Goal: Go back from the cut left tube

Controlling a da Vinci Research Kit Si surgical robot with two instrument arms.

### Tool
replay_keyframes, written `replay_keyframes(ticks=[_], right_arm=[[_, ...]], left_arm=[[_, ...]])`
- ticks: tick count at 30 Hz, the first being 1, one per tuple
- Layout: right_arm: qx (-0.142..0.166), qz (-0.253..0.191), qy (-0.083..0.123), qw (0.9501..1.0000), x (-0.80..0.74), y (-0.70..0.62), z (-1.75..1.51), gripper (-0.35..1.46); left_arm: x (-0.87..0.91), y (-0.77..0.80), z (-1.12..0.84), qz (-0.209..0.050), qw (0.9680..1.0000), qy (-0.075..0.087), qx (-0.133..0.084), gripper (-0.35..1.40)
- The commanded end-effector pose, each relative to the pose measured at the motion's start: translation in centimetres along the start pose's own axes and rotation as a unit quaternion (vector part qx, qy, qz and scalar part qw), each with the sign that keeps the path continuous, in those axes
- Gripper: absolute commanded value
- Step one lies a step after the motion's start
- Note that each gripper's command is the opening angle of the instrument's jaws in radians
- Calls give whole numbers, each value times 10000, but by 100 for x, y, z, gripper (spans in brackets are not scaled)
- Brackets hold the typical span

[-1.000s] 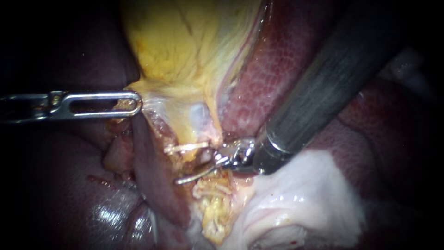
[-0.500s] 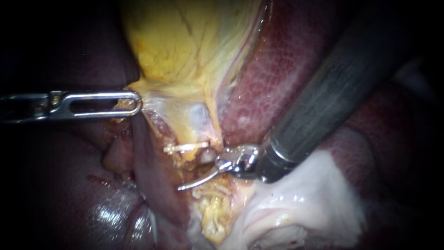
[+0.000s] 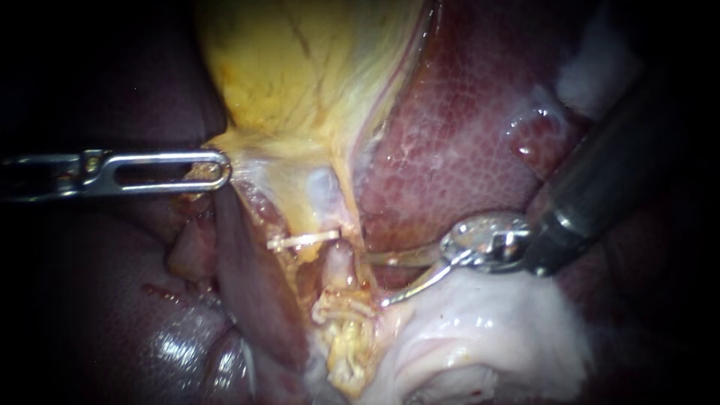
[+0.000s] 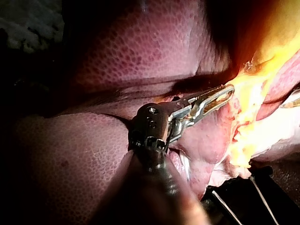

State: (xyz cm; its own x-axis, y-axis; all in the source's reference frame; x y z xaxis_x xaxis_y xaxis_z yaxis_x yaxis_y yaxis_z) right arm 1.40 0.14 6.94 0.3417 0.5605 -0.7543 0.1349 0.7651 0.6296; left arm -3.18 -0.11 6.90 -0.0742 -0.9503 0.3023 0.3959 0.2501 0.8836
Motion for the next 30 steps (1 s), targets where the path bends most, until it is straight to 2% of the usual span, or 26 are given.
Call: replay_keyframes(ticks=[1, 7, 14, 18, 23, 30], right_arm=[[-58, -42, 10, 10000, 5, 0, -5, 143], [-248, -206, 27, 9995, 26, -3, -24, 143], [-308, -270, 41, 9992, 29, -5, -35, 143], [-300, -272, 40, 9992, 28, -5, -38, 143], [-297, -273, 39, 9992, 28, -7, -40, 143], [-300, -272, 39, 9992, 29, -9, -41, 143]], left_arm=[[0, 0, 1, 1, 10000, -1, -4, -35], [4, 1, 5, 14, 10000, -16, -20, -35], [13, 6, 17, 42, 10000, -31, -52, -35], [22, 15, 32, 111, 9999, 16, -96, -35], [36, 26, 62, 105, 9998, 124, -98, -35], [47, 29, 93, 84, 9997, 235, -77, -35]])
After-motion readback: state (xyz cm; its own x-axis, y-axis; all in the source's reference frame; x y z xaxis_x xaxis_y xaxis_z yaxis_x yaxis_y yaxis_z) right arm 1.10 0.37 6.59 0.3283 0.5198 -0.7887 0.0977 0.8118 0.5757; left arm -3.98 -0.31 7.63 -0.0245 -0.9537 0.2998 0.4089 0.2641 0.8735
